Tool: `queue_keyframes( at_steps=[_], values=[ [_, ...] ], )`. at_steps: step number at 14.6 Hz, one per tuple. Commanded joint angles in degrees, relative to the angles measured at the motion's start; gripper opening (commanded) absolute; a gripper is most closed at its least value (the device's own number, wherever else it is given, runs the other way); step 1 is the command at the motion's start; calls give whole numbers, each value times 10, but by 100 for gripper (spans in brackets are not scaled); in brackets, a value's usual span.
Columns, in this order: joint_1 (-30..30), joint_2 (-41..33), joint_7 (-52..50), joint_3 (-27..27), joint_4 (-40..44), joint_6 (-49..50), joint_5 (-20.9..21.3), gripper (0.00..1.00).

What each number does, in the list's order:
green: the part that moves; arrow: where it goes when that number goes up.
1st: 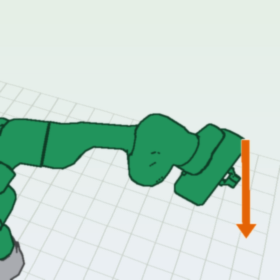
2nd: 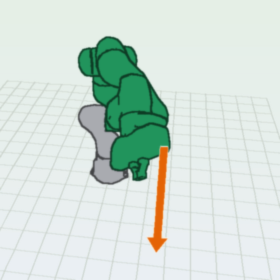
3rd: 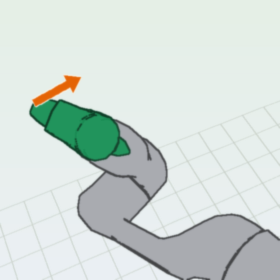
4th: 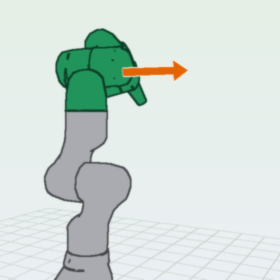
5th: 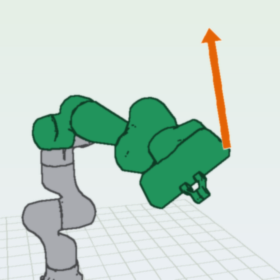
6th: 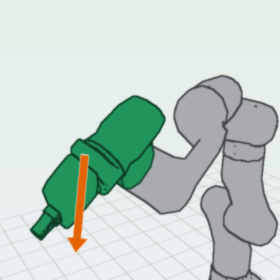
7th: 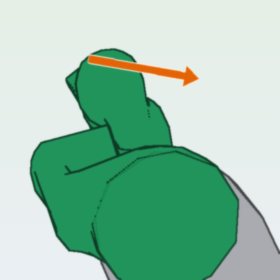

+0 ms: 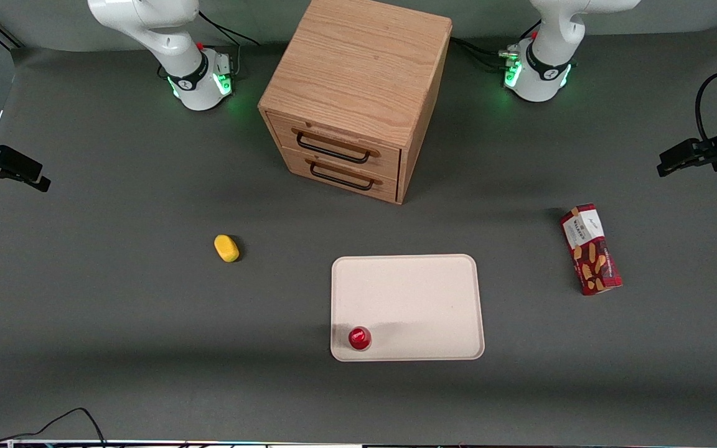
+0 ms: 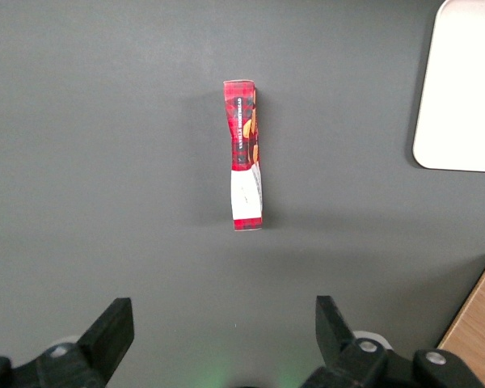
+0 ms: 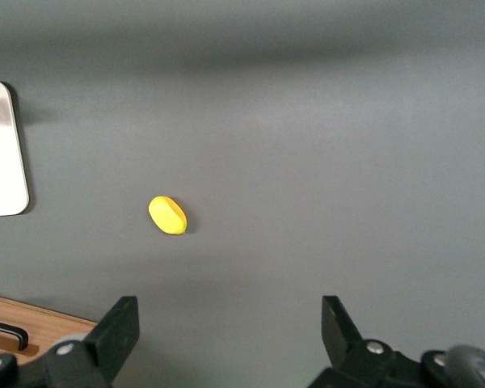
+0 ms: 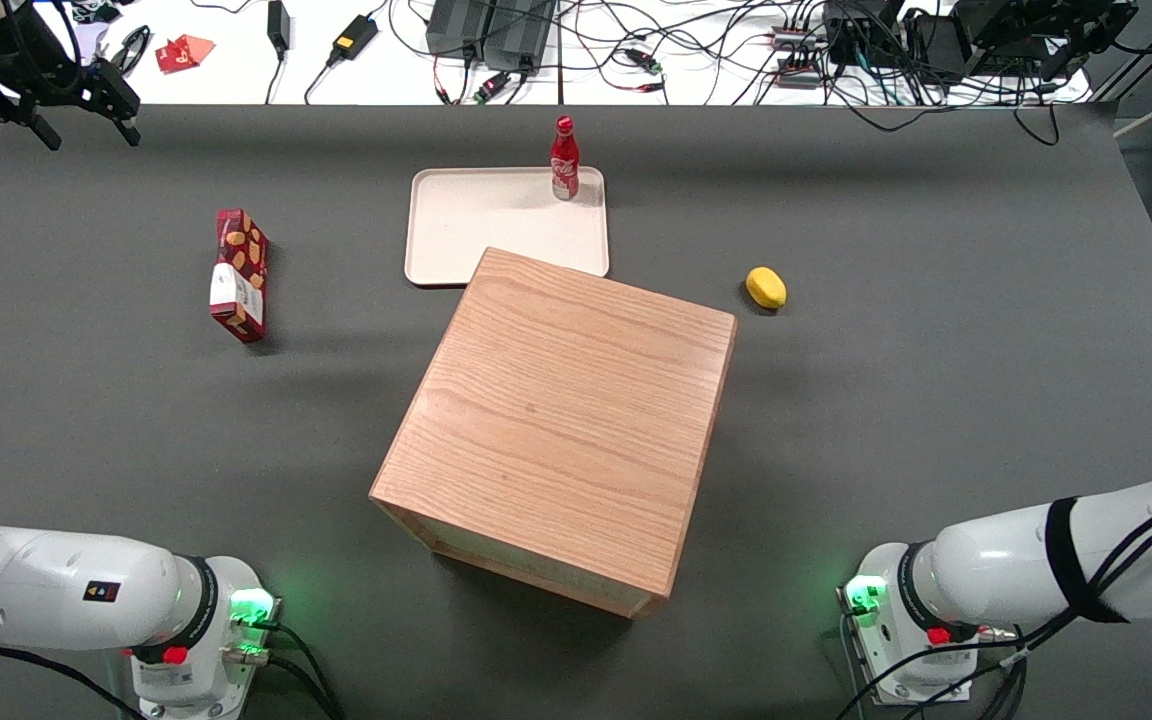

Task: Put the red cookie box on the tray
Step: 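Move the left gripper down over the red tartan shortbread box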

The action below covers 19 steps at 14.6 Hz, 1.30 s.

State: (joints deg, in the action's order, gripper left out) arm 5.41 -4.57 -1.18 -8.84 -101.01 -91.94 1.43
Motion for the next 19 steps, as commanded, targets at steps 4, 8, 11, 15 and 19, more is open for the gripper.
queue_keyframes(
  at_steps=[4,8,11,15,19],
  values=[
    [-5,17,6,9,27,27,-4,100],
    [-5,68,9,7,-14,-19,-6,100],
    [-7,96,9,2,-122,-187,-6,100],
    [-8,176,10,-7,-154,-323,-54,100],
    [-7,228,11,-9,-180,-436,-70,100]
  ],
)
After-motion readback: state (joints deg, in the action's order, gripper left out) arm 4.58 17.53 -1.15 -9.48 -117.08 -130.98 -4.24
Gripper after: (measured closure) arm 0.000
